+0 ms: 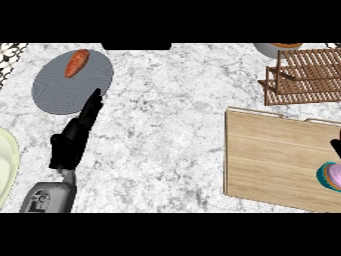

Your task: Pick the bell pepper from the tray and place it in the tiered shelf

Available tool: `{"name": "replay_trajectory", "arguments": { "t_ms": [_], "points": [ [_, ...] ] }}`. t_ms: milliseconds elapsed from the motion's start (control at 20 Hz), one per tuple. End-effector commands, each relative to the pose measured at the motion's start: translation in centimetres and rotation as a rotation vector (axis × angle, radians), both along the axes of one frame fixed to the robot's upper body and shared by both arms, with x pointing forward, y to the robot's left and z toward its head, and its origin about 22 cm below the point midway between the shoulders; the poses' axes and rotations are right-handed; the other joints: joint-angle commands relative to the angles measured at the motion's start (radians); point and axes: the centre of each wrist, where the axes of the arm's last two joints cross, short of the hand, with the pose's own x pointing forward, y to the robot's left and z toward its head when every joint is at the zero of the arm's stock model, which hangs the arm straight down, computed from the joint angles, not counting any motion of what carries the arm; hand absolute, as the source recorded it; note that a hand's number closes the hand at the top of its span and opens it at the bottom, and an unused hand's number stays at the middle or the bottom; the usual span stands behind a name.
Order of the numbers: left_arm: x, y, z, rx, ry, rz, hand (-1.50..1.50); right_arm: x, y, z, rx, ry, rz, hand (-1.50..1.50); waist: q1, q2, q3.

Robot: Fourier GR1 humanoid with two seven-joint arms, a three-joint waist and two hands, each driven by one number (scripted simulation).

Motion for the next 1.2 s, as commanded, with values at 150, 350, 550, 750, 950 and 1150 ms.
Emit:
{"name": "replay_trajectory", "arguments": {
  "t_ms": [150,350,550,750,950,1150],
  "points": [
    [0.9,0.5,-0.9,-0.018,0.004,0.003,0.00,1.7,-2.3,4.7,0.009,-0.074,-0.058,1.50,0.000,0.002,0.000],
    [0.9,0.0,-1.5,-0.008,0.006,-0.010,0.00,2.3,-3.6,4.4,0.002,-0.101,-0.118,1.50,-0.002,0.002,0.000],
    [0.9,-1.0,-1.5,-0.010,-0.007,-0.012,0.00,5.7,-5.2,7.9,-0.008,-0.134,-0.154,1.50,0.003,0.003,0.000],
    [0.1,0.3,-1.8,0.001,-0.021,-0.004,0.00,6.3,-5.5,8.4,-0.058,-0.147,-0.175,1.50,0.004,0.002,0.000],
    [1.0,0.5,-0.7,0.015,0.001,-0.013,0.00,8.2,-6.8,6.7,-0.098,-0.167,-0.183,1.50,0.003,0.002,0.000],
    [-0.6,-0.1,-0.1,-0.001,-0.004,-0.018,0.00,11.1,-7.2,7.9,-0.162,-0.210,-0.212,1.50,0.013,0.003,0.000]
  ]
}}
